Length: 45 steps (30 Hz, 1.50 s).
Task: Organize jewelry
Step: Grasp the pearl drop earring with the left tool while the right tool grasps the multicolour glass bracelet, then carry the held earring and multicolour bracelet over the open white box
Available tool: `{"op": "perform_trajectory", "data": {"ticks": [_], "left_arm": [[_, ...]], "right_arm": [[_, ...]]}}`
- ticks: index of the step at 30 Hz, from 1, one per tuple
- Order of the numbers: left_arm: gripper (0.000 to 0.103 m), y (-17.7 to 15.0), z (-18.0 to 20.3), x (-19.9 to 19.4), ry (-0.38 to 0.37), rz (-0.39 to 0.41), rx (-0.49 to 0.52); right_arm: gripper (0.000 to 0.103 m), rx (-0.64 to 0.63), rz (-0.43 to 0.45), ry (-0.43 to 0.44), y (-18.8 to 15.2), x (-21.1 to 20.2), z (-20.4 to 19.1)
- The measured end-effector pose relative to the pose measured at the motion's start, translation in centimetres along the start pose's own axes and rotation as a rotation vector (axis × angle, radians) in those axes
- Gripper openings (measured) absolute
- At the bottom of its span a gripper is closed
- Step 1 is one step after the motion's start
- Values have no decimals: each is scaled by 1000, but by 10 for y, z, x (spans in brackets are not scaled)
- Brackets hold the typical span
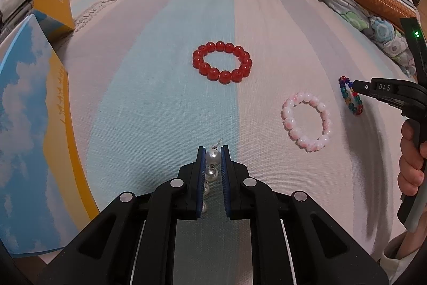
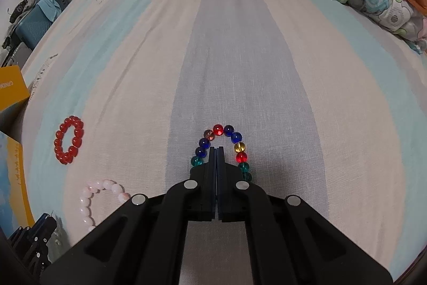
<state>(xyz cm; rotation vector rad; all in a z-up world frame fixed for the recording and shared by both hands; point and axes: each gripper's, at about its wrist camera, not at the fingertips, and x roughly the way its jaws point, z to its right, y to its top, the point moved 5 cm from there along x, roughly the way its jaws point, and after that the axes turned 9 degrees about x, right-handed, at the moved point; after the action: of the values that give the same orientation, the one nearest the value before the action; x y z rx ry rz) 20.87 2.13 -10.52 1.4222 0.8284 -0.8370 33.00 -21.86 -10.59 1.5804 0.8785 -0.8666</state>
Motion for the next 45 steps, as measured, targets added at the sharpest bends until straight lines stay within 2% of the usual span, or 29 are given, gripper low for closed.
{"op": "perform_trajectory", "data": {"ticks": [5, 8, 10, 15, 17, 18, 19, 23, 36, 45], "left_arm": [[11, 0, -1, -1, 1, 0, 0], [11, 0, -2, 0, 1, -5, 3], [11, 0, -2, -1, 0, -4, 3], [11, 0, -2, 0, 1, -4, 5], [11, 0, -2, -1, 1, -4, 5], [11, 0, -2, -1, 2, -3, 5], [11, 0, -3, -2, 2, -2, 5], [11, 1, -4, -3, 1, 1, 1], [11, 2, -5, -12, -4, 17, -3], [11, 4, -8, -29, 0, 43, -2]], "right_arm": [[1, 3, 8, 1, 4, -6, 5], [10, 34, -18, -2, 6, -1, 15], [20, 37, -28, 1, 6, 3, 16], [29, 31, -36, -17, 3, 16, 16], [26, 31, -50, -28, 1, 26, 17], [15, 26, -39, -50, 0, 27, 16], [9, 18, -35, -67, -1, 26, 14], [9, 35, -37, -38, -2, 20, 12], [9, -2, 60, 39, -2, -22, -13], [9, -22, 86, 47, -3, -39, -23]]}}
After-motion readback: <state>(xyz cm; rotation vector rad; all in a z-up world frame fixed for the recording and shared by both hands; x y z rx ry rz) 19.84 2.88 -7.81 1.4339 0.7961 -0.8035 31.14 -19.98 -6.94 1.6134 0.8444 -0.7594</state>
